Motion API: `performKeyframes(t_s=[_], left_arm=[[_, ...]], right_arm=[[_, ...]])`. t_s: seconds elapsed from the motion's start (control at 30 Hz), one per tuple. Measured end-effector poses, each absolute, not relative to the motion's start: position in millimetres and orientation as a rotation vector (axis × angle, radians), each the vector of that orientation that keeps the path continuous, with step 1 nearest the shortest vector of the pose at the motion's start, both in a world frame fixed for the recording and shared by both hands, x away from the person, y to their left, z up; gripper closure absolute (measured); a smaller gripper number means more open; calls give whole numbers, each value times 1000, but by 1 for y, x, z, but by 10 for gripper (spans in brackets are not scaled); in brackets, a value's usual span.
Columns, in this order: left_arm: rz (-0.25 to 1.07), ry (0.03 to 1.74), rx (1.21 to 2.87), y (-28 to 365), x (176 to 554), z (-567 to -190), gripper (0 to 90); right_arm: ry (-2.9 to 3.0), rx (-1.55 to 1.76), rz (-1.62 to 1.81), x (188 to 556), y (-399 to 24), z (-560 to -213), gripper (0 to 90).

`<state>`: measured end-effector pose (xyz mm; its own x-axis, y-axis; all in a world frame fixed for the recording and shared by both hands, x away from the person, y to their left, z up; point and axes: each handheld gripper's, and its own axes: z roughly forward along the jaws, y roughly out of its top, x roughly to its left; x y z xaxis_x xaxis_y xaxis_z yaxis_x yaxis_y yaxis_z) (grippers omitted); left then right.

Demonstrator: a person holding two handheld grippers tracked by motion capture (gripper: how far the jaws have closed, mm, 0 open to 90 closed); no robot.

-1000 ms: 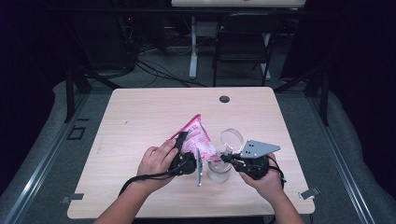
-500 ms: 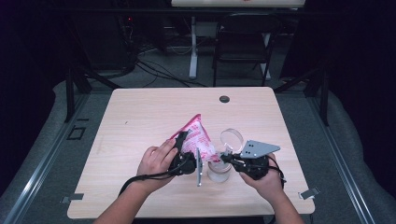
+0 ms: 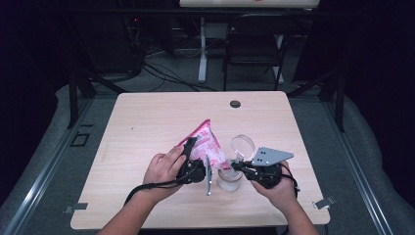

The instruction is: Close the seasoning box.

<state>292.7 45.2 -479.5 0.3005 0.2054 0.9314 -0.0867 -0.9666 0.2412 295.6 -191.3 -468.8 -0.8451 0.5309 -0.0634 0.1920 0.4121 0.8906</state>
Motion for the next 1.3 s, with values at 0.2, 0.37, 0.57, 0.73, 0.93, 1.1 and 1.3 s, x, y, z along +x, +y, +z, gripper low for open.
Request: performKeyframes(t_s=[0.2,0.37,0.57,0.73,0.93,1.1,1.3], left_arm=[[1719,109,2322,46,293,-479,625],[1721,107,2321,46,292,-479,625],[1724,106,2318,46,292,-478,626],[1729,102,2316,45,292,-478,626],[1735,99,2309,45,291,-477,626],[1744,94,2297,45,291,-477,627],[1747,89,2299,44,290,-475,627]], right_arm=[[2335,624,1407,295,-191,-469,900],[2336,623,1408,295,-191,-469,900],[2336,624,1408,295,-191,-469,900],[2335,624,1407,295,-191,-469,900],[2334,624,1405,295,-191,-468,900],[2332,623,1405,295,-191,-468,900],[2328,624,1409,295,-192,-468,900]])
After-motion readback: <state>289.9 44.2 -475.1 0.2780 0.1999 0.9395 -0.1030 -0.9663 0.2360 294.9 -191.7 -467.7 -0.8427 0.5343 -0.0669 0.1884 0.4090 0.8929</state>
